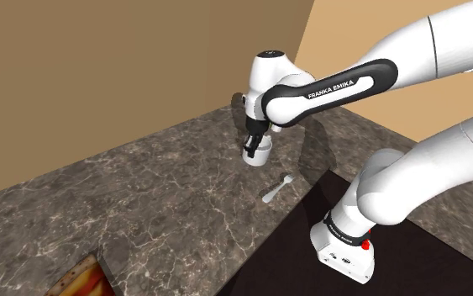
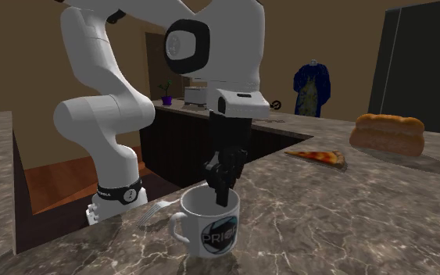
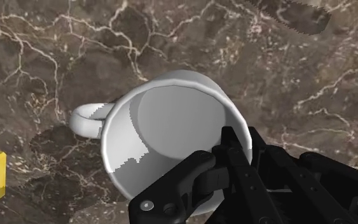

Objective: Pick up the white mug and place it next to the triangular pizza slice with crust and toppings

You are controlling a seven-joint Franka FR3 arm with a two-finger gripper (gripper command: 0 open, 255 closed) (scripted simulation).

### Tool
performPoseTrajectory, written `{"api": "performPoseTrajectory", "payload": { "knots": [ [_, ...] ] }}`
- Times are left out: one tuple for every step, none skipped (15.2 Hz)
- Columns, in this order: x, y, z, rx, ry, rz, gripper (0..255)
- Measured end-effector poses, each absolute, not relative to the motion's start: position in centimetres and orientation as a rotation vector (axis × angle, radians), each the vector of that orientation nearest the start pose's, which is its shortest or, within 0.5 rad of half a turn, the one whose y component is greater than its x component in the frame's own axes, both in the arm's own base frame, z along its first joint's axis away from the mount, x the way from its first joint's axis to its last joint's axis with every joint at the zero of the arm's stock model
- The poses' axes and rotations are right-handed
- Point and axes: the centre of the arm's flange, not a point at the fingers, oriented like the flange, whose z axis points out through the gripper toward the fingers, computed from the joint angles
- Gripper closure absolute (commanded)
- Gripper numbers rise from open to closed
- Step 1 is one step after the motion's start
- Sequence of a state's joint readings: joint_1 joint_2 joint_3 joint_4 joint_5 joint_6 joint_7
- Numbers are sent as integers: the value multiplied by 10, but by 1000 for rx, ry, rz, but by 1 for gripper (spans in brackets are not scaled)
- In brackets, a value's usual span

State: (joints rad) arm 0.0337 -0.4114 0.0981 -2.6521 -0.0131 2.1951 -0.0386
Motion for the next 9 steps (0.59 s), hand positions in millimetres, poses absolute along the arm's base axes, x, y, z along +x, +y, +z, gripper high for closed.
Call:
{"api": "performPoseTrajectory", "payload": {
  "knots": [
    [382,49,376,-3181,-270,73,255],
    [381,49,380,-3181,-270,73,255],
    [381,49,385,-3181,-270,73,255],
    [382,50,390,-3181,-270,73,255],
    [382,48,396,-3181,-270,73,255],
    [382,48,402,-3181,-270,73,255],
    [382,48,406,-3181,-270,73,255],
    [382,48,412,-3181,-270,73,255],
    [382,48,417,-3181,-270,73,255]
  ]
}}
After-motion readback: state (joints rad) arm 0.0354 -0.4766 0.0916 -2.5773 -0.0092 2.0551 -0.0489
